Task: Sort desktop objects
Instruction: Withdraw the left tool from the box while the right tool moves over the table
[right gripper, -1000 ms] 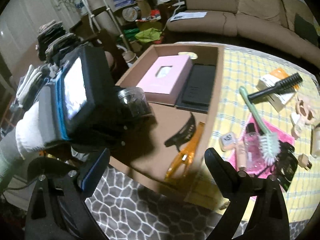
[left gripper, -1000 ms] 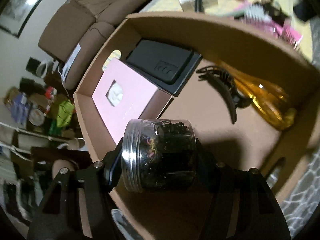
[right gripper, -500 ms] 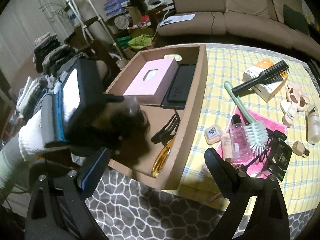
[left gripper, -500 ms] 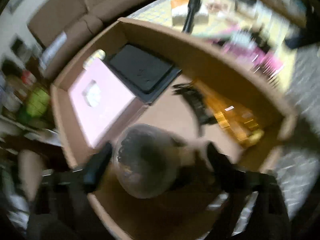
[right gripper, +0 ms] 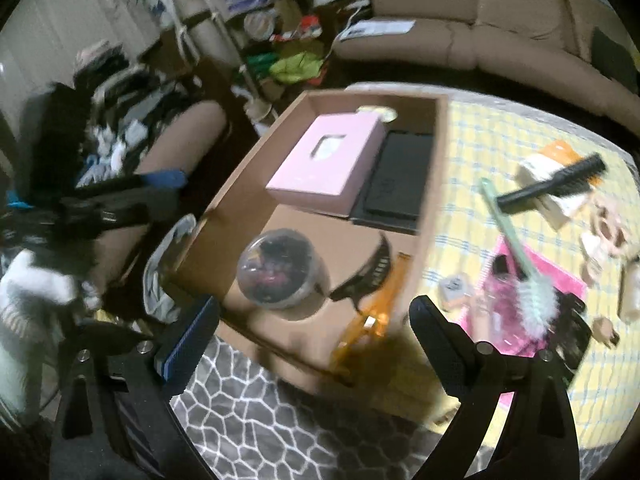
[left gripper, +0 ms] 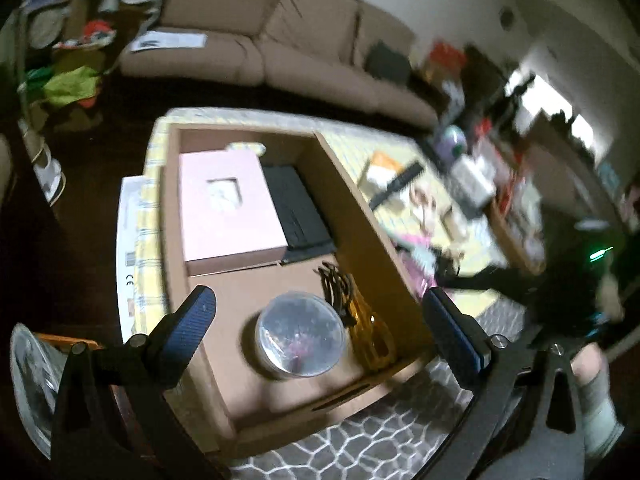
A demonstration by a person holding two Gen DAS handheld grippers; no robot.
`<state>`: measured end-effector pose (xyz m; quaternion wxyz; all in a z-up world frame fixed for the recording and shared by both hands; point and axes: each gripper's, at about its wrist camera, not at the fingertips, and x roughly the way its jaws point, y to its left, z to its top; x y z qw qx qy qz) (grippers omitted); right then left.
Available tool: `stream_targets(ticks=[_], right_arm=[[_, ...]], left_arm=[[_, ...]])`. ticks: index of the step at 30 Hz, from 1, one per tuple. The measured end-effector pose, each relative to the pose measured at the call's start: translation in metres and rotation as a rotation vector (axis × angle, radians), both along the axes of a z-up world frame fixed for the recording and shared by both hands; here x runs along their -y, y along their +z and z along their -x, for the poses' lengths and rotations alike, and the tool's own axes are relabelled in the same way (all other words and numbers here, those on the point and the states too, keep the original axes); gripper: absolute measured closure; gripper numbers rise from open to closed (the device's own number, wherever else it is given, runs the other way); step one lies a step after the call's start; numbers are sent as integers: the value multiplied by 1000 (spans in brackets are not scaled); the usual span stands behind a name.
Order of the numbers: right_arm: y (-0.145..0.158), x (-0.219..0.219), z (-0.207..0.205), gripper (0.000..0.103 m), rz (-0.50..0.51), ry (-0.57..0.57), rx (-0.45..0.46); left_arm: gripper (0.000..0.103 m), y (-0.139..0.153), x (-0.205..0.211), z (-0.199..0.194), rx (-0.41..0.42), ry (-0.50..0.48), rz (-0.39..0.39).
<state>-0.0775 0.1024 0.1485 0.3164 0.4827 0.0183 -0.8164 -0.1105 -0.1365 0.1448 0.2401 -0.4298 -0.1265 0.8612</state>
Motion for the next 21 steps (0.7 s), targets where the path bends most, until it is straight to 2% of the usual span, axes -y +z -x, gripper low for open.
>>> stream_targets(ticks=[3, 4, 7, 10, 13, 16, 19, 21], right_arm=[[-20, 34, 12, 5, -37, 25, 36], [-27, 44, 16, 5, -56, 27, 41], [-45, 69, 28, 5, -95, 26, 50], [-61, 81, 40, 5, -116, 7, 81], [-71, 86, 46, 6, -148, 0, 103], [-79, 91, 44, 18, -145, 34, 147], [-81, 90, 43, 21, -101, 42, 181], [-81, 90, 42, 27, -64, 46, 205]], left_arm=[[0, 0, 25, -12, -22, 82, -74], [0, -2, 38, -17, -33, 126, -87], [0, -13, 58, -19, -19, 172, -113], [0, -24, 71, -17, 3, 193, -117], [0, -33, 78, -15, 17, 204, -152], [0, -38, 74, -13, 34, 186, -172], [0, -40, 66, -12, 38, 157, -175], [0, -44, 61, -12, 53, 144, -176]])
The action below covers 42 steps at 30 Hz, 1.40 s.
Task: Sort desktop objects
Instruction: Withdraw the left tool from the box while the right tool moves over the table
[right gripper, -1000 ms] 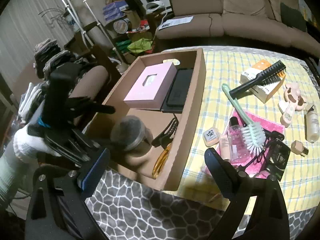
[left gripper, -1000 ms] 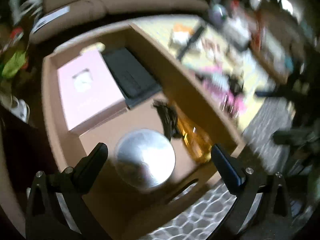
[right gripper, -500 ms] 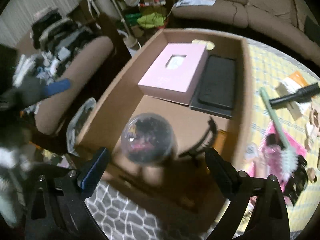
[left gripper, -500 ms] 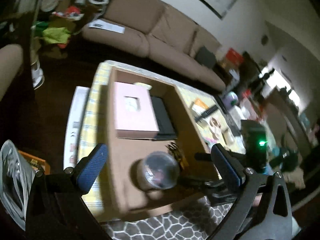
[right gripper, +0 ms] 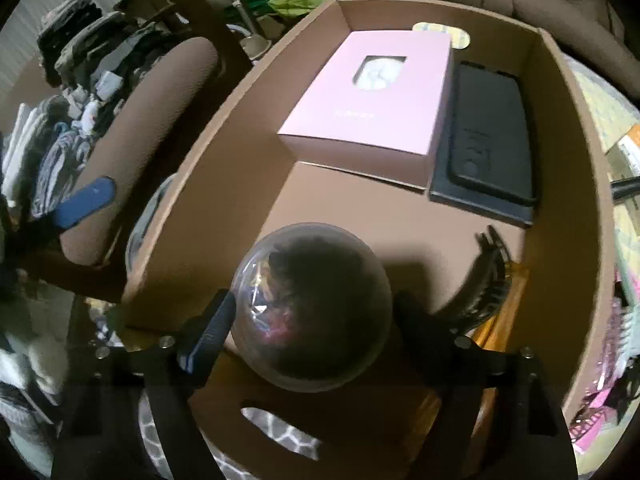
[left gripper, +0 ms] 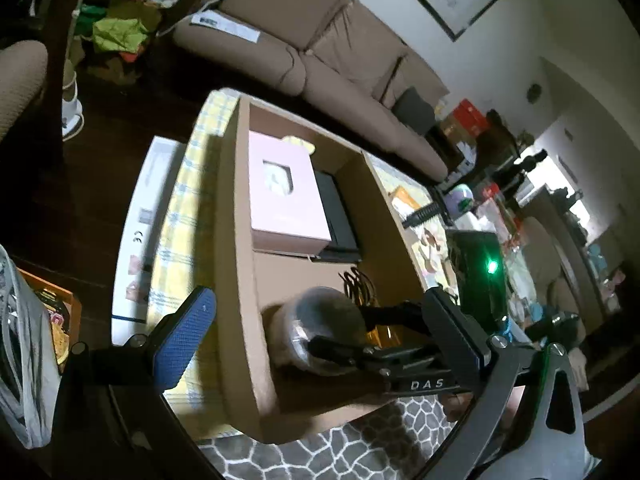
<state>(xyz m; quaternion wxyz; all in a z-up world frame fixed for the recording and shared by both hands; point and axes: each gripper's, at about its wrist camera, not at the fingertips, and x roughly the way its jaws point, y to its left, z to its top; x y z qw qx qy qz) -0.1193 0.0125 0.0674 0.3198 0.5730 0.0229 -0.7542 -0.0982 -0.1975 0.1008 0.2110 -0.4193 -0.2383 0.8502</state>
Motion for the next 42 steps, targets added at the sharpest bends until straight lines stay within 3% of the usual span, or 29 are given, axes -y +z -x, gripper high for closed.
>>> stream_targets(ticks=[2, 4, 18, 22, 29, 33, 37, 42], right_arm=[[-1, -2, 0, 43, 51, -10, 37], [-4, -3, 2, 48, 116, -23, 94], [6, -8, 7, 40, 131, -51, 78], [0, -3, 1, 42, 148, 5, 128], [5, -2, -19, 42, 113, 96, 133], [22, -16, -22, 36, 125, 59, 76], [46, -40, -29, 21, 166, 10, 8], [76, -90, -37, 9, 158, -81, -99]], left_arm=[[0, -2, -1, -2, 7, -2, -6], [0, -3, 0, -2, 11, 1, -15], [0, -7, 0, -8, 18, 10, -24], [0, -7, 1, -9, 22, 13, -31], [0, -6, -1, -11, 18, 12, -33], [0, -6, -3, -11, 20, 12, -16], [0, -2, -10, -12, -3, -4, 23], [0, 9, -44, -15, -65, -110, 97]])
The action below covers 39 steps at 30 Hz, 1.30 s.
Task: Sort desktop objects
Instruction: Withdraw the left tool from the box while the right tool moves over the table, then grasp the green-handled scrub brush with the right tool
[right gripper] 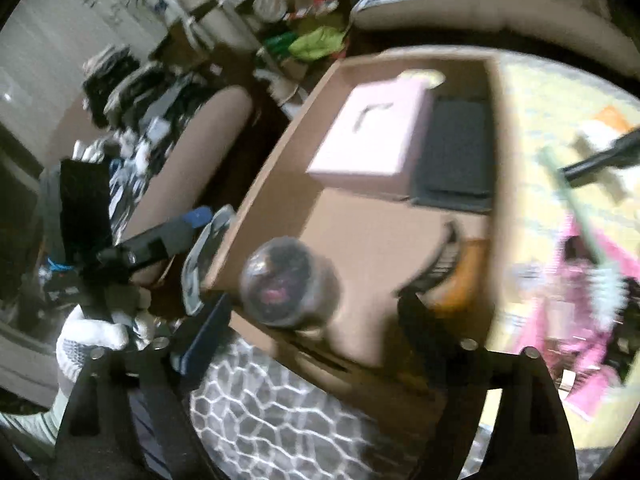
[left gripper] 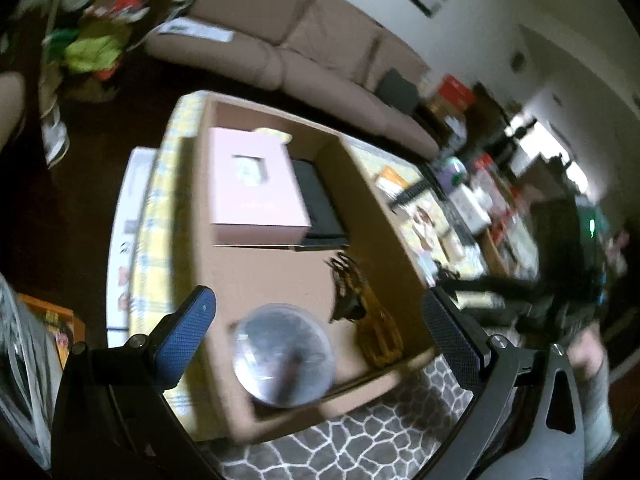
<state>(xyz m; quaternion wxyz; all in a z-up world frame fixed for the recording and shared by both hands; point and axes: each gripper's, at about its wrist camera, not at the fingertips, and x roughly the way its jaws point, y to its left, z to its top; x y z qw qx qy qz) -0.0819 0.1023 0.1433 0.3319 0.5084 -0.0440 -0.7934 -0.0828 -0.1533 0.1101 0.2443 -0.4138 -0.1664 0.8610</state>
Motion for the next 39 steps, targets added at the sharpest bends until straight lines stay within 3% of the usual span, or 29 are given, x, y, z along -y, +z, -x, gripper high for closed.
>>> stream_targets(ticks=[3, 6, 11, 16, 21, 30, 35, 39], right_arm=[[11, -43, 1, 3, -46, -73, -44], [14, -93, 4, 3, -70, -177, -56], [8, -168, 6, 3, -42, -325, -65], [-11, -209, 15, 3, -10, -401, -45], [-33, -205, 40, 5, -36, -379, -44], [-70, -176, 82, 27, -170, -279, -61], [-91, -168, 89, 47, -222, -246, -37], [-89, -165, 86, 52, -221, -228, -50]], left_arm=[[0, 7, -26, -4, -24, -68, 36], [0, 10, -53, -3, -9, -115, 12], [0, 14, -87, 5, 18, -148, -4], [0, 27, -109, 21, 18, -151, 17], [0, 33, -127, 42, 28, -142, 37], [0, 17, -165, 65, 68, -185, 70], [0, 11, -176, 73, 76, -195, 64], [0, 9, -168, 78, 94, -162, 26]])
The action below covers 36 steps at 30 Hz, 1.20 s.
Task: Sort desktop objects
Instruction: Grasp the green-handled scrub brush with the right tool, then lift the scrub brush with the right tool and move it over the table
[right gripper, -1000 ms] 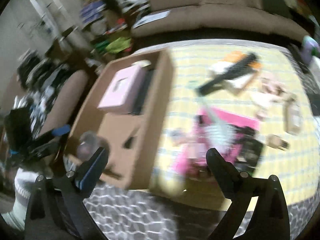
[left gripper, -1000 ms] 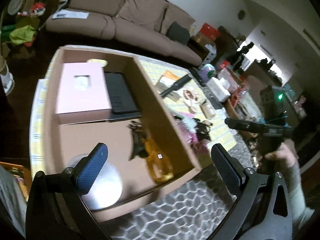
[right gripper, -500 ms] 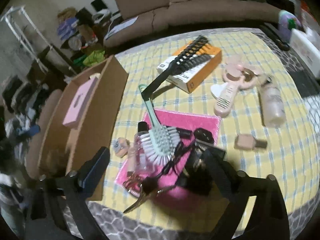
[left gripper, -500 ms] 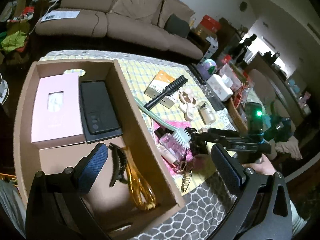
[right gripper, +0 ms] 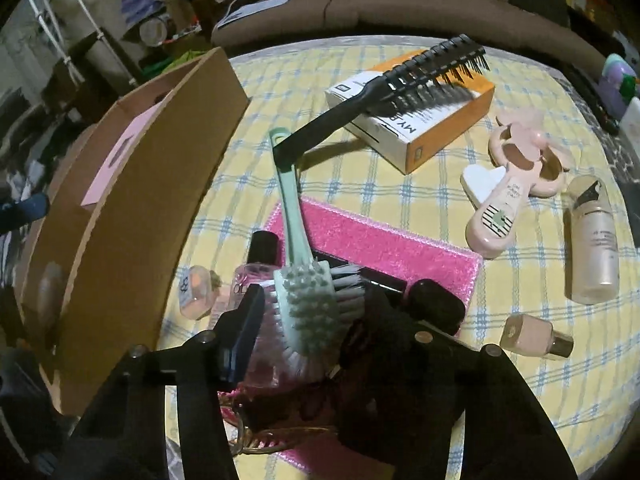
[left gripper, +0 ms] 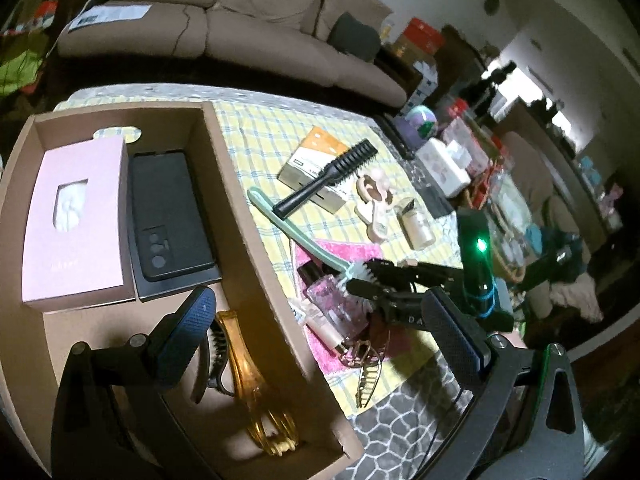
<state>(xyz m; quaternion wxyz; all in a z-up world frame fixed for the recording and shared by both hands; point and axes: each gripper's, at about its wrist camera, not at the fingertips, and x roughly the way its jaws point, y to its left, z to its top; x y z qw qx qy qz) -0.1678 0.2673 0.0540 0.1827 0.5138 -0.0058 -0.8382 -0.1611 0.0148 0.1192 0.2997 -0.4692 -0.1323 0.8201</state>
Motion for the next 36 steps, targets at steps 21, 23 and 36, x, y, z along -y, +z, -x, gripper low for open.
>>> stream_targets(ticks=[21, 23, 36], right_arm=[[43, -40, -56, 84, 228, -82, 43], [41, -43, -67, 84, 219, -78, 54], [33, -78, -104, 62, 160, -119, 87]], left_arm=[[0, -26, -79, -25, 243, -67, -202], [0, -33, -93, -24, 278, -61, -201], [0, -17, -149, -18, 159, -98, 16]])
